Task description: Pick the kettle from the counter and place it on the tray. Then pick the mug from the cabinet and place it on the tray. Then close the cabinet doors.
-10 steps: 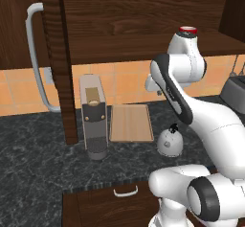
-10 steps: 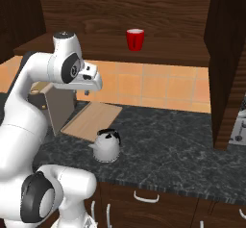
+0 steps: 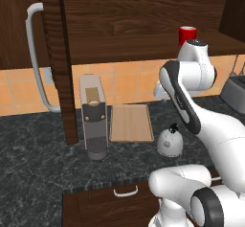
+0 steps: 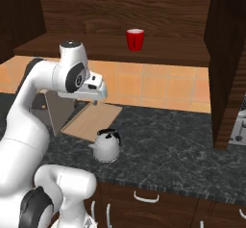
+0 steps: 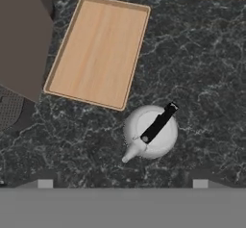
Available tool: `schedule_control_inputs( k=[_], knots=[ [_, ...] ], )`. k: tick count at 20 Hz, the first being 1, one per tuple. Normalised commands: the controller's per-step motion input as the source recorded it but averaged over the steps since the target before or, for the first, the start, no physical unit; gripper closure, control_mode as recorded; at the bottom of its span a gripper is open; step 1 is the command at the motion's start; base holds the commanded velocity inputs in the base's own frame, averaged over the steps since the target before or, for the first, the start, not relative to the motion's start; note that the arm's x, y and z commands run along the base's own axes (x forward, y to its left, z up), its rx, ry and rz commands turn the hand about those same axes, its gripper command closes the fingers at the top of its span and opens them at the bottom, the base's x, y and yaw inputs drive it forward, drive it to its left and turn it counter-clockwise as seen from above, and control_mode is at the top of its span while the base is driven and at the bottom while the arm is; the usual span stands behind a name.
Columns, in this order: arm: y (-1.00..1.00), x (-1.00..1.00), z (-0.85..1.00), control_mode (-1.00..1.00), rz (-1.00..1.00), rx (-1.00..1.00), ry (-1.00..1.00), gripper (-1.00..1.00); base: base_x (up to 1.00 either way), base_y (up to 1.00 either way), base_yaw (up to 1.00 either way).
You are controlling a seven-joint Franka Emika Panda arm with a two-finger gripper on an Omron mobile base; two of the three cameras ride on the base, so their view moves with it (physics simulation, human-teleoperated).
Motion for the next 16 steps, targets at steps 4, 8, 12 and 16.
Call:
schedule_control_inputs(
  k=[4,8,12,16],
  knots=[
    [-0.27,-0.13,-0.49,-1.0,-0.39,-0.05,0.0,-1.0,0.0,0.0,0.0],
    [-0.3,0.28,-0.46,-1.0,-0.61,0.0,0.0,-1.0,0.0,0.0,0.0],
    [-0.3,0.15,-0.45,-1.0,-0.4,0.02,0.0,-1.0,0.0,0.0,0.0],
    [-0.04,0.24,-0.39,-1.0,-0.24,0.13,0.0,-1.0,0.0,0.0,0.0]
  ],
)
